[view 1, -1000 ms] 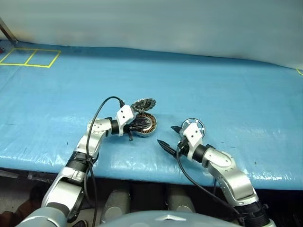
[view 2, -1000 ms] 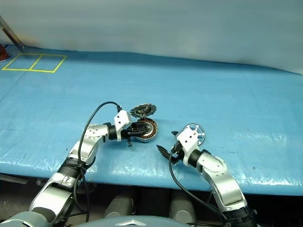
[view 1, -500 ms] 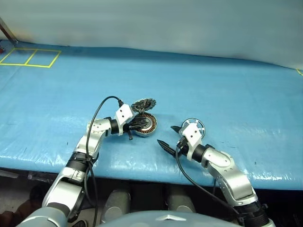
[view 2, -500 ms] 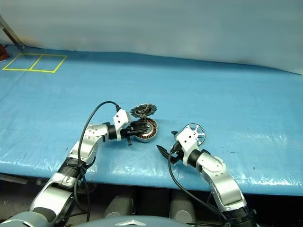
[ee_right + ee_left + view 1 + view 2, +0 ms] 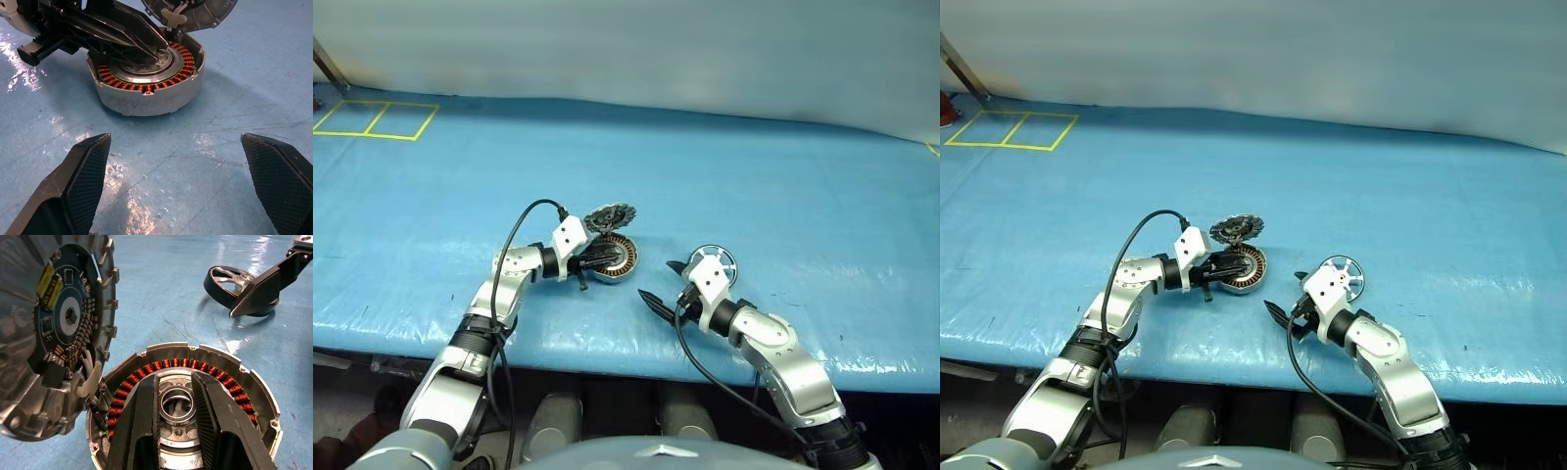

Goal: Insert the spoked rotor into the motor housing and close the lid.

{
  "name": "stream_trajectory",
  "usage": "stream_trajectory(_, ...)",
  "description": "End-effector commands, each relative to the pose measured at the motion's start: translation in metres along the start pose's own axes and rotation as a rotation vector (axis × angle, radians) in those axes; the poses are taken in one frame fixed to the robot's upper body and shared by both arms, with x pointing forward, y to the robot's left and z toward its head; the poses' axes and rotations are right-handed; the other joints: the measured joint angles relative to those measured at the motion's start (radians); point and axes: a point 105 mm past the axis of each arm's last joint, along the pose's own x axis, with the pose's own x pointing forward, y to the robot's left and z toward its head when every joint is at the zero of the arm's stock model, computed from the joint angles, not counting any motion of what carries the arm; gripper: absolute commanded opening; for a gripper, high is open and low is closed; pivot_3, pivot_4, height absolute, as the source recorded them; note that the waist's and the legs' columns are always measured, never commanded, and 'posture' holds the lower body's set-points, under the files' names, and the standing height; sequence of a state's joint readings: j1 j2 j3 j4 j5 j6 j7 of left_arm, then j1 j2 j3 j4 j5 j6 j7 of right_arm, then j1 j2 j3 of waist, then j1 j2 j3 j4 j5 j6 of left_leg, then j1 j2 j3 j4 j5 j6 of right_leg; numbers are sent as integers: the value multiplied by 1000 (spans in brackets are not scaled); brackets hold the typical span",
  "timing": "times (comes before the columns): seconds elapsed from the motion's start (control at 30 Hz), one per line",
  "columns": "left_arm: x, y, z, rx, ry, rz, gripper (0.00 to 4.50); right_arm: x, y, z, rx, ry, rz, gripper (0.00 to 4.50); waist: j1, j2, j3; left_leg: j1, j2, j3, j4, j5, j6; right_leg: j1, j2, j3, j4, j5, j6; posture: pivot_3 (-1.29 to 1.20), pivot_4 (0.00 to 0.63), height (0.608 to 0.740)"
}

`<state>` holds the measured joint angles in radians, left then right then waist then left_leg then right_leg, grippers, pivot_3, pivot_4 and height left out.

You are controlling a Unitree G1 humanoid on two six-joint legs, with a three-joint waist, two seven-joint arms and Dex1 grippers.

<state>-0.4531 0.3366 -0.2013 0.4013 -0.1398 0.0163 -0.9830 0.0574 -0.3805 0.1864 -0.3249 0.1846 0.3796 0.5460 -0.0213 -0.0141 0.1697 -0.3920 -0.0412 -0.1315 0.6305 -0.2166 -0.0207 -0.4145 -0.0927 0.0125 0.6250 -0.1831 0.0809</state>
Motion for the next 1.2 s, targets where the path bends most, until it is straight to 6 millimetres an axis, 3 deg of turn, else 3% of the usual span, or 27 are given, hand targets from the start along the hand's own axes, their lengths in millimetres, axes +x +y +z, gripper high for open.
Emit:
stream_trajectory(0.03,-2,4,3,-8,-20,23,2232,0,2,11,-27,-43,6,4500,0,0,0,0,0,0,0,0,0,0,0,0,0,0,0,0,150,740)
stream_trajectory(0.27,-2,8,3,29,-13,53,4476,1,3,10,-28,-41,7,4500,-1,0,0,0,0,0,0,0,0,0,0,0,0,0,0,0,150,740)
stream_trajectory(0.67,-2,0,8,-40,-56,11,4476,2,4,9,-26,-37,17,4500,-2,0,0,1,0,0,1,0,0,1,0,0,0,0,0,0,150,740)
stream_trajectory(0.77,-2,-1,8,-54,-59,-1,3887,3,5,9,-25,-37,20,4500,-2,0,0,1,0,0,1,0,0,1,0,0,0,0,0,0,150,740)
stream_trajectory(1.0,-3,-3,8,-59,-58,-13,1593,3,5,8,-21,-32,19,4500,-1,0,0,1,0,0,1,0,0,1,0,0,0,-1,-1,0,150,740)
stream_trajectory(1.1,-2,-3,9,-65,-65,-9,1593,3,6,7,-20,-29,21,4500,0,0,0,0,0,0,1,0,0,1,0,0,0,0,-1,0,150,740)
stream_trajectory(1.2,-2,-1,10,-65,-71,-1,1074,4,7,6,-20,-28,23,4500,0,0,0,0,0,0,1,0,0,1,0,0,0,0,-1,0,150,740)
